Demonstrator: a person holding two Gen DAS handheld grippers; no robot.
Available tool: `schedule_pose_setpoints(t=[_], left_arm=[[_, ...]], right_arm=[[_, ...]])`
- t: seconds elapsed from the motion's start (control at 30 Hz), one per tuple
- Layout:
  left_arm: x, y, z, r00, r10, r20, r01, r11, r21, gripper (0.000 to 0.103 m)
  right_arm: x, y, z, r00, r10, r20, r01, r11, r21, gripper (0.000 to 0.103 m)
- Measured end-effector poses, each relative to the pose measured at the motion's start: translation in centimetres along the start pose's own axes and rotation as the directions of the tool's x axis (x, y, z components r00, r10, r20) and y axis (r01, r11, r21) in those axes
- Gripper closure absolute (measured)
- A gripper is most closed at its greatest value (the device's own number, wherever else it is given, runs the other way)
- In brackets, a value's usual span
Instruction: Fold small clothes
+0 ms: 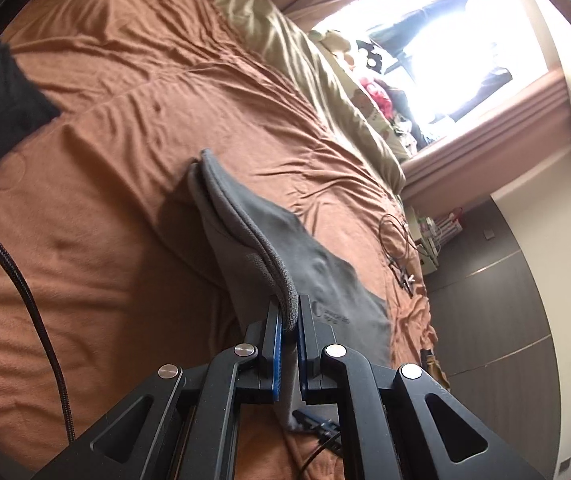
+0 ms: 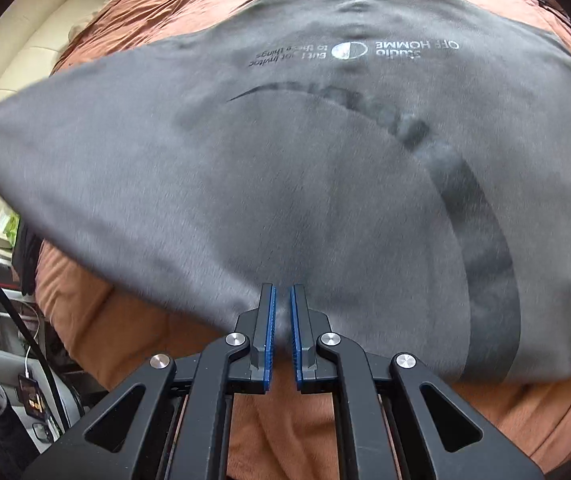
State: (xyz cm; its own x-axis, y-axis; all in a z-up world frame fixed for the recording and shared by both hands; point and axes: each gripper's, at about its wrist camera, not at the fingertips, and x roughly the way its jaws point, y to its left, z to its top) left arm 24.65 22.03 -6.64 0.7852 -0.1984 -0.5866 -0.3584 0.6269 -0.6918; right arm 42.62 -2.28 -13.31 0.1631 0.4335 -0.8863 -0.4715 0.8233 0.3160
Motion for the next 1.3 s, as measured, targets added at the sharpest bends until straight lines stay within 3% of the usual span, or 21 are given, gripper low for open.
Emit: schedule_pose_setpoints(t=[0.2, 0.33, 0.47, 0.57, 0.63, 0.67, 1.03, 1.3], left_arm=[[1.2, -4.2, 0.1, 1.0, -0.021, -0.018, 0.022, 0.997, 0.071, 0.097], [2.0, -6.8, -0.2, 0.999, -0.036, -0.034, 0.04, 0.992, 0.118, 0.097], [2.9, -9.7, -0.7, 0.997, -0.055, -0.057, 0.064, 0.984, 0.164, 0.097], [3.7, -11.7, -1.2, 0.995, -0.065, -0.074, 0.078, 0.977, 0.196, 0.097], [4.4, -13.1, -1.7, 0.993, -0.073, -0.091, 0.092, 0.972, 0.217, 0.097], [4.6, -13.7, -1.9, 0.992, -0.076, -0.099, 0.097, 0.969, 0.226, 0.097], [9.1, -20.5, -6.2, 0.972, -0.081, -0.221, 0.155, 0.926, 0.343, 0.097], [13.1, -22.7, -10.7, 0.945, -0.05, -0.324, 0.18, 0.905, 0.385, 0.097]], right_arm=[[-1.8, -1.2, -1.5, 0.998, 0.054, 0.008, -0.054, 0.998, 0.025, 0.099], [-5.0, -2.8, -1.7, 0.995, 0.035, 0.089, -0.037, 0.999, 0.028, 0.098], [-8.4, -5.4, -2.4, 0.989, 0.063, 0.137, -0.072, 0.995, 0.062, 0.097], [-10.8, -6.7, -3.3, 0.983, 0.047, 0.175, -0.059, 0.996, 0.062, 0.079], [-12.6, -7.7, -3.9, 0.974, 0.022, 0.225, -0.04, 0.996, 0.075, 0.051], [-13.2, -7.9, -4.3, 0.968, 0.006, 0.251, -0.028, 0.996, 0.085, 0.049], [-19.3, -14.7, -9.3, 0.934, -0.019, 0.355, -0.057, 0.978, 0.201, 0.049], [-20.8, -18.4, -12.8, 0.93, -0.032, 0.365, -0.071, 0.962, 0.265, 0.049]])
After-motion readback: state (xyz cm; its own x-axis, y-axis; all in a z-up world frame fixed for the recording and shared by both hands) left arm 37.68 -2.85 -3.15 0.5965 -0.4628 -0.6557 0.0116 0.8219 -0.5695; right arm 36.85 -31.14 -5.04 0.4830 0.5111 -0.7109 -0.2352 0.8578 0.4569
